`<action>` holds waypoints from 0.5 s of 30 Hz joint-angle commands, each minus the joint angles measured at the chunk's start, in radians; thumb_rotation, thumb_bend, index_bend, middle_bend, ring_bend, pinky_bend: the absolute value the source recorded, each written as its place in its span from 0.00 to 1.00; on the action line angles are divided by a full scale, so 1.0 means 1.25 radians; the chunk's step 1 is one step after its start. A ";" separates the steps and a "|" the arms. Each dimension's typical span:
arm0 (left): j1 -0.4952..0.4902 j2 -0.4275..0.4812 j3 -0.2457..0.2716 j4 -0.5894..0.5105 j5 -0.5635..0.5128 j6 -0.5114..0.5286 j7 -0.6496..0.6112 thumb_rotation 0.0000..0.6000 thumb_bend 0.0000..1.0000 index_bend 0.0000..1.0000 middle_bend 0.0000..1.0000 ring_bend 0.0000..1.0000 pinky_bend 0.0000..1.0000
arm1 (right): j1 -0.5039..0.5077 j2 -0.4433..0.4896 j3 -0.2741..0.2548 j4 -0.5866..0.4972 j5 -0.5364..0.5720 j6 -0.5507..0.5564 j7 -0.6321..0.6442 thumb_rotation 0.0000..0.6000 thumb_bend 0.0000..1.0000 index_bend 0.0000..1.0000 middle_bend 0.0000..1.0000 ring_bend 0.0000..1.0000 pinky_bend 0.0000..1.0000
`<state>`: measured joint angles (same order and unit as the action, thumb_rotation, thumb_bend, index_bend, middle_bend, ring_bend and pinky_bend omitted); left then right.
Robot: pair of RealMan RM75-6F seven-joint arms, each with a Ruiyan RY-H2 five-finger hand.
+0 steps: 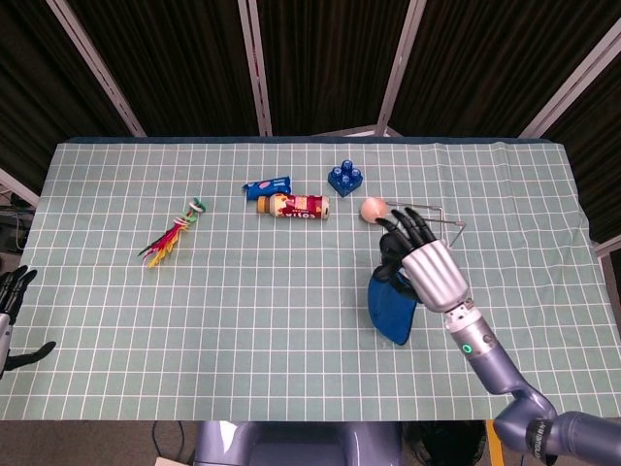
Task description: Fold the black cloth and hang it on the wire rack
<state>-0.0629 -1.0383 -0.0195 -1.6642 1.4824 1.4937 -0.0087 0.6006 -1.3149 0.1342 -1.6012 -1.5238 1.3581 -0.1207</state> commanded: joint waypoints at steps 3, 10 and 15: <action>0.010 0.014 0.004 -0.012 0.010 0.013 -0.013 1.00 0.00 0.00 0.00 0.00 0.00 | -0.064 0.127 0.068 -0.179 0.080 0.062 -0.077 1.00 0.52 0.71 0.11 0.00 0.06; 0.023 0.022 -0.001 -0.017 0.017 0.043 -0.009 1.00 0.00 0.00 0.00 0.00 0.00 | -0.083 0.154 0.112 -0.278 0.182 0.086 -0.197 1.00 0.54 0.73 0.11 0.00 0.07; 0.026 0.021 -0.005 -0.020 0.010 0.047 -0.001 1.00 0.00 0.00 0.00 0.00 0.00 | -0.074 0.103 0.124 -0.278 0.273 0.088 -0.296 1.00 0.55 0.74 0.11 0.00 0.07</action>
<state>-0.0298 -1.0121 -0.0252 -1.6887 1.4957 1.5525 -0.0102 0.5054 -1.1567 0.2745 -1.9394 -1.2269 1.4617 -0.4407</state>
